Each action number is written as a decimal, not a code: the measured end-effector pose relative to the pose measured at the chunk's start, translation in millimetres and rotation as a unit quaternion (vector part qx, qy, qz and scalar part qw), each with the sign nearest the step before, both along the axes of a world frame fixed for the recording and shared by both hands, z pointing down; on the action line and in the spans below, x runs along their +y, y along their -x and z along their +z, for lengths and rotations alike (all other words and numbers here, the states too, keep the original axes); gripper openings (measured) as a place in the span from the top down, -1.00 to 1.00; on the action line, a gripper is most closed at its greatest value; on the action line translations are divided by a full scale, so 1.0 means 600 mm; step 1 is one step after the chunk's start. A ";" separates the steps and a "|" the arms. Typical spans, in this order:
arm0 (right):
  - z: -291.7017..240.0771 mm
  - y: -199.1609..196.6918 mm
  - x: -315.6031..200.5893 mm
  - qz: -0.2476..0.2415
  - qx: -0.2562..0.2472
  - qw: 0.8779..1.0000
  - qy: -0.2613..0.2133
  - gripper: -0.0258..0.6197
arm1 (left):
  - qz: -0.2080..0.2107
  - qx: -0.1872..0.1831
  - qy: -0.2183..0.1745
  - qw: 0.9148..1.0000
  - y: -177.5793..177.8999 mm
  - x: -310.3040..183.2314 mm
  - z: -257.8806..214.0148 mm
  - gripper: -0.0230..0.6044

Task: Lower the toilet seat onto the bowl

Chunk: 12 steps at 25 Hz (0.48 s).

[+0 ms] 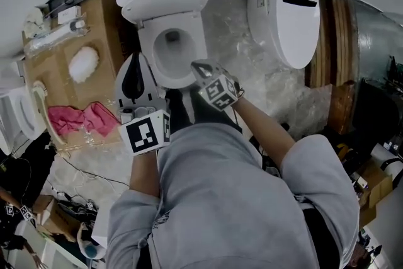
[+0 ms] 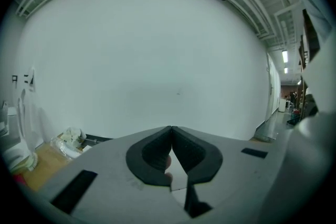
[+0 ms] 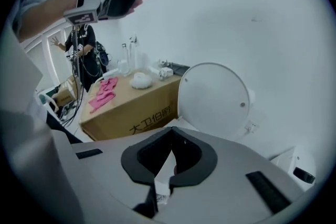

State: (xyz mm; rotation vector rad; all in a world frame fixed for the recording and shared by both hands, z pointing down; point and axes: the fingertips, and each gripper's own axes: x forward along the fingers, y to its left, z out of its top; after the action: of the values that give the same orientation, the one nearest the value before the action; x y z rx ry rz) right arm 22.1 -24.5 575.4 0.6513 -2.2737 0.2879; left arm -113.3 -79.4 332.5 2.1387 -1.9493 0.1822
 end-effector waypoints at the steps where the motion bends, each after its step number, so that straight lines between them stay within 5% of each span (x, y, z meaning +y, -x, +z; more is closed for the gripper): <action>1: -0.021 0.004 -0.010 0.007 -0.009 1.000 -0.011 0.92 | 0.001 0.000 -0.004 1.000 0.000 0.000 -0.008 0.93; 12: -0.207 0.023 -0.080 0.041 -0.068 0.991 -0.110 0.92 | 0.010 -0.003 -0.044 0.999 -0.007 0.012 -0.082 0.93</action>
State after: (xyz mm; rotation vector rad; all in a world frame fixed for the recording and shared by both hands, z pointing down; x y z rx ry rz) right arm 8.1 -72.4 451.0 0.8621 -2.4340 0.1241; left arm -109.2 -72.3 283.3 2.2167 -1.9738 0.1082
